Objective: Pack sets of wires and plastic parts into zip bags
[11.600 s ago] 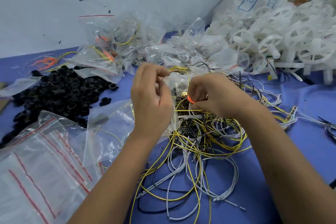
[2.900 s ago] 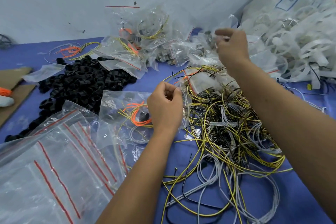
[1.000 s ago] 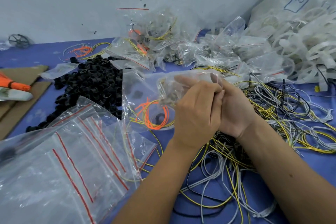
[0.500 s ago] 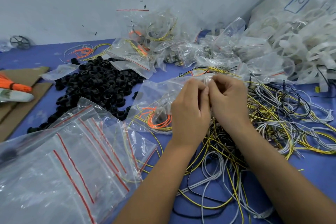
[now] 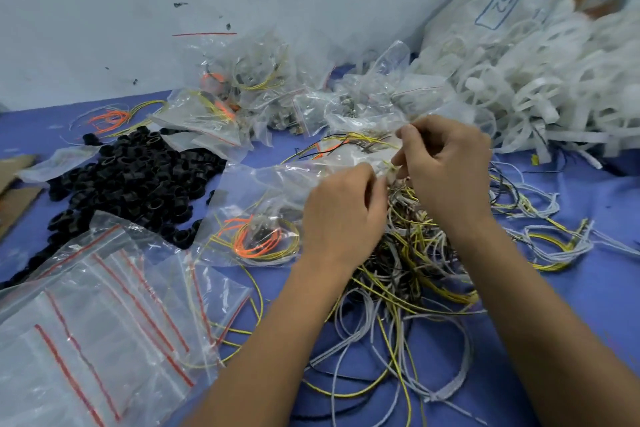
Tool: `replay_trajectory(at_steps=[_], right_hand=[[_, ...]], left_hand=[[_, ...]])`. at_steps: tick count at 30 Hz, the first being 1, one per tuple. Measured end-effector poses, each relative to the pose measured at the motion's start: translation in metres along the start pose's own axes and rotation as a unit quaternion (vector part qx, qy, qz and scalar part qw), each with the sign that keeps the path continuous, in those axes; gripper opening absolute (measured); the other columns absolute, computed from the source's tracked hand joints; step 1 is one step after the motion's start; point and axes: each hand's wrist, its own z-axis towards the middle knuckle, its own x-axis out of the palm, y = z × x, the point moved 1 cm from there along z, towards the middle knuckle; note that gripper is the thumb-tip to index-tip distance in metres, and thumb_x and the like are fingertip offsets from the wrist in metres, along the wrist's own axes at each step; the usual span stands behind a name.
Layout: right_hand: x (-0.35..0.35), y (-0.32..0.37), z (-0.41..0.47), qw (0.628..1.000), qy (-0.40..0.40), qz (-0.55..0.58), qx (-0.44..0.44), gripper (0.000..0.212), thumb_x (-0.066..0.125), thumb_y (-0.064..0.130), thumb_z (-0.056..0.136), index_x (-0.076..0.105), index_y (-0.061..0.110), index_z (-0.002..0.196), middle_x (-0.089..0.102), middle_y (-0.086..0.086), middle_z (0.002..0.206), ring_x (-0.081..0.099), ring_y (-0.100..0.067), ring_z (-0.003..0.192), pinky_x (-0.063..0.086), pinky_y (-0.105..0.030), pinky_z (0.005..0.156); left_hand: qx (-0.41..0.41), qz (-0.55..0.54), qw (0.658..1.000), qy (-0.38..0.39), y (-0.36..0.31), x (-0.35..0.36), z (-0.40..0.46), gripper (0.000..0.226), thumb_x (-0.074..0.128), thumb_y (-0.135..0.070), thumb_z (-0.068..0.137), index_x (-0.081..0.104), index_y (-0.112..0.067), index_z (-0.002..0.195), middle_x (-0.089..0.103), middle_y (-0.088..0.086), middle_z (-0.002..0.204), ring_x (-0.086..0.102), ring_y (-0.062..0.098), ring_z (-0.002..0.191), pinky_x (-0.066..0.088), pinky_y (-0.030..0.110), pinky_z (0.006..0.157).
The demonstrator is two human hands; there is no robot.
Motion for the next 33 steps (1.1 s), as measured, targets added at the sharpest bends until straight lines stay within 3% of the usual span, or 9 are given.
replay_trajectory(at_steps=[7, 13, 15, 18, 20, 24, 28, 30, 33], right_hand=[[-0.076, -0.063, 0.017, 0.989, 0.001, -0.118, 0.084, 0.021, 0.064, 0.021, 0.091, 0.077, 0.011, 0.078, 0.073, -0.003, 0.068, 0.070, -0.022, 0.067, 0.057, -0.043, 0.069], [-0.116, -0.126, 0.042, 0.938, -0.010, -0.321, 0.127, 0.022, 0.064, 0.017, 0.088, 0.073, 0.006, 0.105, 0.074, -0.016, 0.102, 0.065, -0.037, 0.100, 0.053, -0.045, 0.088], [-0.120, -0.142, 0.051, 0.938, -0.001, -0.299, 0.174, 0.042, 0.067, 0.018, 0.089, 0.057, 0.005, 0.128, 0.064, -0.021, 0.123, 0.058, -0.042, 0.116, 0.049, -0.047, 0.095], [-0.114, -0.158, 0.061, 0.899, 0.163, -0.348, 0.209, 0.083, 0.064, 0.026, 0.096, 0.015, 0.006, 0.160, 0.037, -0.027, 0.152, 0.038, -0.045, 0.137, 0.030, -0.048, 0.112], [-0.110, -0.162, 0.060, 0.887, 0.228, -0.350, 0.199, 0.084, 0.062, 0.023, 0.099, 0.009, 0.015, 0.164, 0.026, -0.027, 0.156, 0.030, -0.044, 0.141, 0.026, -0.047, 0.114], [-0.116, -0.154, 0.056, 0.945, 0.139, -0.243, 0.170, 0.055, 0.070, 0.014, 0.087, 0.051, 0.020, 0.138, 0.048, -0.014, 0.133, 0.055, -0.033, 0.115, 0.048, -0.043, 0.094], [-0.110, -0.142, 0.056, 0.949, 0.055, -0.246, 0.190, 0.029, 0.066, 0.014, 0.083, 0.052, 0.009, 0.109, 0.067, -0.014, 0.096, 0.061, -0.035, 0.087, 0.051, -0.046, 0.075], [-0.105, -0.141, 0.054, 0.940, 0.011, -0.264, 0.215, 0.039, 0.071, 0.022, 0.085, 0.049, 0.009, 0.113, 0.066, -0.014, 0.101, 0.060, -0.037, 0.096, 0.047, -0.042, 0.075], [-0.099, -0.147, 0.050, 0.920, 0.020, -0.306, 0.245, 0.069, 0.074, 0.037, 0.086, 0.040, 0.007, 0.138, 0.049, -0.022, 0.137, 0.042, -0.041, 0.129, 0.038, -0.045, 0.101]], left_hand=[[0.050, -0.026, 0.998, -0.001, -0.073, 0.053, 0.034, 0.027, 0.057, -0.030, 0.097, 0.057, -0.016, 0.074, 0.062, 0.003, 0.068, 0.054, 0.028, 0.062, 0.036, 0.036, 0.054], [0.000, -0.061, 0.990, 0.124, -0.111, 0.124, 0.050, 0.017, 0.058, -0.020, 0.094, 0.062, -0.012, 0.080, 0.063, 0.008, 0.082, 0.060, 0.031, 0.082, 0.032, 0.034, 0.066], [-0.030, -0.073, 0.986, 0.147, -0.117, 0.140, 0.050, 0.015, 0.058, -0.018, 0.093, 0.061, -0.014, 0.079, 0.066, 0.011, 0.083, 0.061, 0.033, 0.086, 0.034, 0.036, 0.067], [-0.045, -0.080, 0.983, 0.159, -0.124, 0.151, 0.049, 0.012, 0.060, -0.021, 0.092, 0.068, -0.014, 0.084, 0.072, 0.012, 0.090, 0.063, 0.033, 0.092, 0.042, 0.037, 0.076], [-0.052, -0.079, 0.982, 0.162, -0.128, 0.154, 0.049, 0.012, 0.060, -0.022, 0.092, 0.069, -0.016, 0.086, 0.072, 0.010, 0.092, 0.063, 0.031, 0.092, 0.044, 0.037, 0.076], [-0.075, -0.102, 0.980, 0.154, -0.133, 0.150, 0.052, 0.011, 0.059, -0.021, 0.090, 0.066, -0.019, 0.083, 0.071, 0.007, 0.087, 0.064, 0.031, 0.087, 0.052, 0.038, 0.078], [-0.080, -0.110, 0.982, 0.131, -0.134, 0.140, 0.055, 0.011, 0.058, -0.020, 0.090, 0.066, -0.018, 0.082, 0.070, 0.005, 0.085, 0.063, 0.029, 0.085, 0.052, 0.039, 0.077], [-0.081, -0.112, 0.983, 0.121, -0.133, 0.134, 0.056, 0.012, 0.059, -0.020, 0.090, 0.066, -0.018, 0.081, 0.068, 0.004, 0.083, 0.062, 0.027, 0.083, 0.051, 0.037, 0.074], [-0.082, -0.110, 0.983, 0.123, -0.129, 0.129, 0.055, 0.011, 0.059, -0.018, 0.089, 0.067, -0.017, 0.081, 0.067, 0.003, 0.080, 0.061, 0.026, 0.081, 0.047, 0.034, 0.069]])
